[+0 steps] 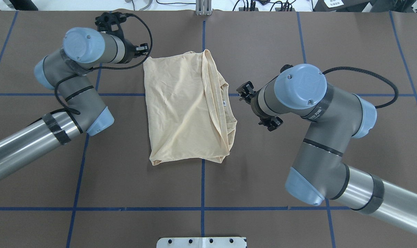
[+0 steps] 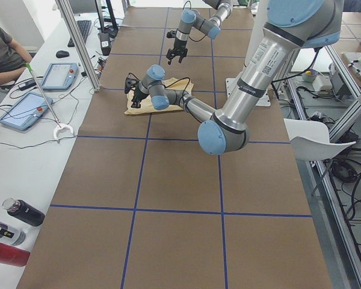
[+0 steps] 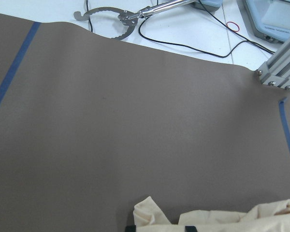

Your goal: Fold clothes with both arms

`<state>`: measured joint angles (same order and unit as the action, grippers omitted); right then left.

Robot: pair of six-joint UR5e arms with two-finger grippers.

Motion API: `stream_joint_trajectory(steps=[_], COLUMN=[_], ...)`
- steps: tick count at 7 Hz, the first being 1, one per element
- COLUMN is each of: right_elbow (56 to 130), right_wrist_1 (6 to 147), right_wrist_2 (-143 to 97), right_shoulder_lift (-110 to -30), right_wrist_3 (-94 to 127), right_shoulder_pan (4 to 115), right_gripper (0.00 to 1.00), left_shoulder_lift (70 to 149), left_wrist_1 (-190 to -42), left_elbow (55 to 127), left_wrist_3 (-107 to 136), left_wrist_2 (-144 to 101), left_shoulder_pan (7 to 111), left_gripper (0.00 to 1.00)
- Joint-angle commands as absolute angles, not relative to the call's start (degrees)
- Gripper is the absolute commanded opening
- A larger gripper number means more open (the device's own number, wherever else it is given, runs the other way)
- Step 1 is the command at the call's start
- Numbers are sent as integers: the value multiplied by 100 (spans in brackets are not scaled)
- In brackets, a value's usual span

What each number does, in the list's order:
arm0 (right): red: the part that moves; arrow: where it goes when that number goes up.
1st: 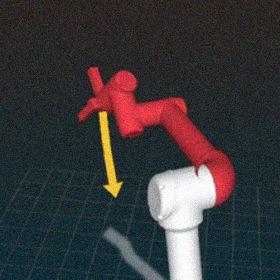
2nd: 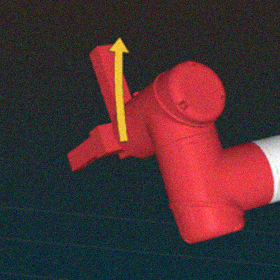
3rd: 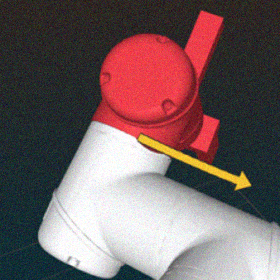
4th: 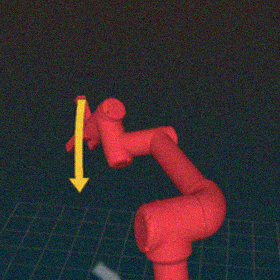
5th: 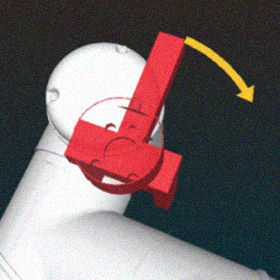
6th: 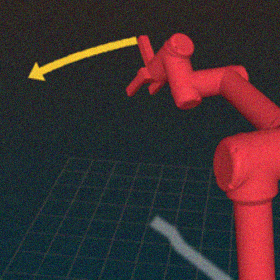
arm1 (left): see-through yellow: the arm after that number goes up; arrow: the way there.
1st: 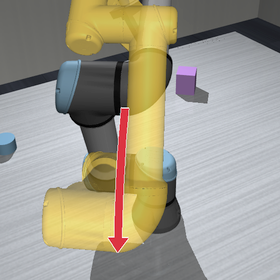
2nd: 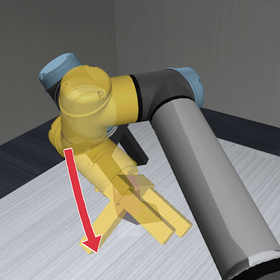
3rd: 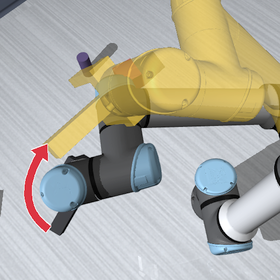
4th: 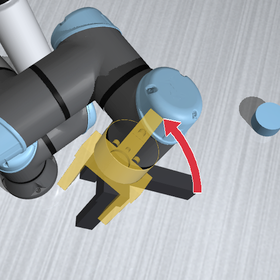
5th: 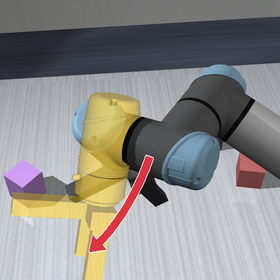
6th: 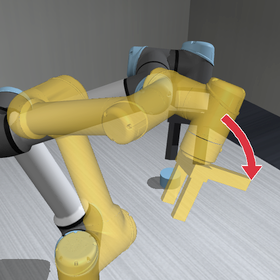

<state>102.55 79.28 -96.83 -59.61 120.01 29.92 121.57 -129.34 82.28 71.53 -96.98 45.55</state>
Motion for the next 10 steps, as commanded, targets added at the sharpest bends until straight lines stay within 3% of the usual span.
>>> stream_joint_trajectory(steps=[1,3,7,10], right_elbow=[10037,9793,9659,9598], right_wrist_1=[7796,7778,7778,7770], right_wrist_2=[-9240,-8974,-8921,-8921], right_shoulder_lift=[-5906,-5863,-5783,-5740], right_wrist_3=[12059,11988,11979,12049], right_shoulder_pan=[2385,2154,2136,2101], right_gripper=[100,96,73,72], left_shoulder_lift=[11944,11944,11971,11979], left_wrist_1=[-12534,-12533,-12524,-12524], left_elbow=[8736,8736,8754,8763], left_wrist_3=[7198,7198,7207,7207], left_wrist_2=[-9729,-9729,-9729,-9729], left_shoulder_pan=[4553,4553,4553,4553], left_gripper=[44,44,44,44])
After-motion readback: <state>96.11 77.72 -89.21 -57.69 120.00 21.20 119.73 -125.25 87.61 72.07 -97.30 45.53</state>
